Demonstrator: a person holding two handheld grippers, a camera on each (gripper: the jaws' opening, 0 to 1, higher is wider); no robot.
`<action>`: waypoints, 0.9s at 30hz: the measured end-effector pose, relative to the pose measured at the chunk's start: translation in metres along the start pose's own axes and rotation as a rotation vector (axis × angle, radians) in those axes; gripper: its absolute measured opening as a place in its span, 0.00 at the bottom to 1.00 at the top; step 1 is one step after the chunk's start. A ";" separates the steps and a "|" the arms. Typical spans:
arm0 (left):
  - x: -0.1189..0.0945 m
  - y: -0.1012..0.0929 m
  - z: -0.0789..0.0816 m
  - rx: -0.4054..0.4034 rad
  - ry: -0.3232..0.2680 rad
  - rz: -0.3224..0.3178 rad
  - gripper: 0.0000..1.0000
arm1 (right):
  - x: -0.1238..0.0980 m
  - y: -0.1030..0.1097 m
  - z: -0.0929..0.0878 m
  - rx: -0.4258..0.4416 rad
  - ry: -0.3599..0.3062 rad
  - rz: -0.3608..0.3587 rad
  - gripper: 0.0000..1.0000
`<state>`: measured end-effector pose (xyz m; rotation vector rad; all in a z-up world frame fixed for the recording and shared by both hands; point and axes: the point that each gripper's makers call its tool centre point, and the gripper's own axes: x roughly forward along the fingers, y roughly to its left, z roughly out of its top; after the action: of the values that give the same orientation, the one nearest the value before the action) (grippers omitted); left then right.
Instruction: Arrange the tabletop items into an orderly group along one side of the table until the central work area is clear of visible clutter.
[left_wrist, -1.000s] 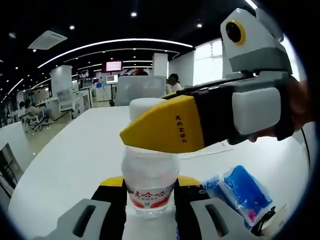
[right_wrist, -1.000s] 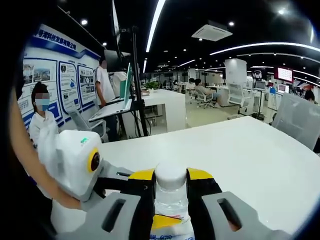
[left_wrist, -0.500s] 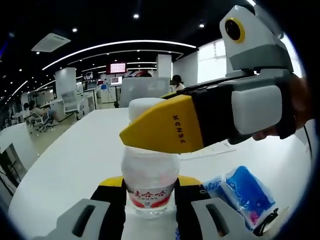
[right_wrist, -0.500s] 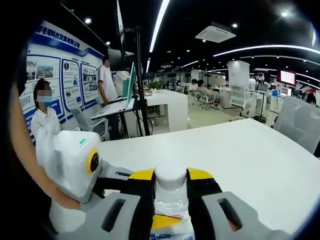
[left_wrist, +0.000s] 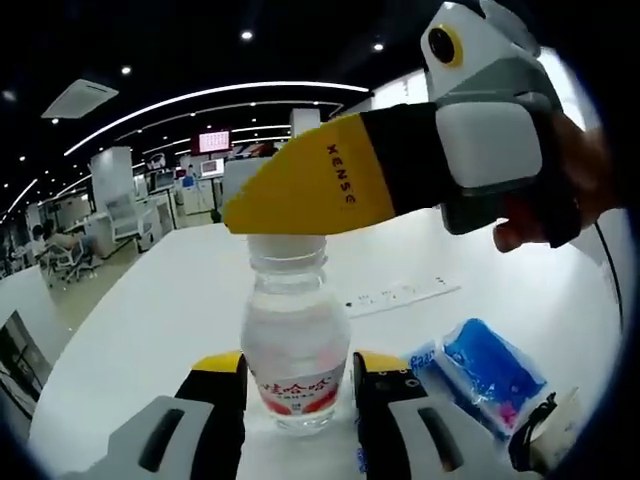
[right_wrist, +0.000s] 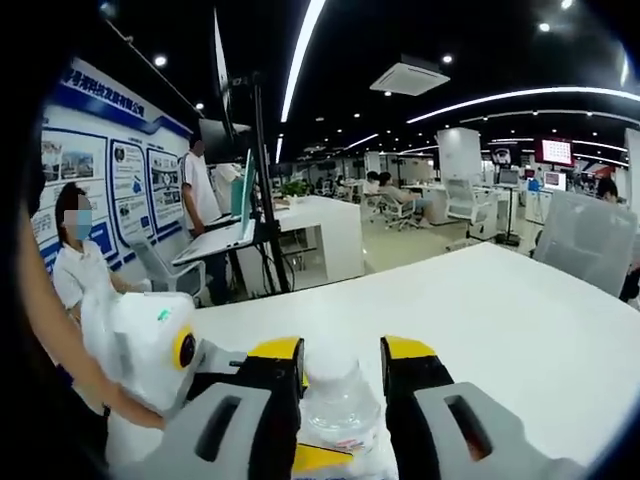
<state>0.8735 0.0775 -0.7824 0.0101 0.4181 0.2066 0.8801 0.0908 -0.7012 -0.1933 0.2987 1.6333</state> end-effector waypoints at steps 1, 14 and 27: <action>-0.001 -0.001 0.001 -0.003 0.002 -0.002 0.46 | -0.001 -0.001 -0.001 0.001 0.001 -0.004 0.29; -0.021 -0.007 0.003 0.023 0.035 -0.049 0.63 | -0.046 -0.006 -0.005 0.018 -0.007 -0.114 0.40; -0.049 -0.050 0.020 0.128 0.009 -0.171 0.70 | -0.129 -0.004 -0.029 0.102 -0.023 -0.309 0.48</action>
<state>0.8476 0.0194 -0.7474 0.0984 0.4380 0.0116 0.8941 -0.0406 -0.6898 -0.1357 0.3169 1.3110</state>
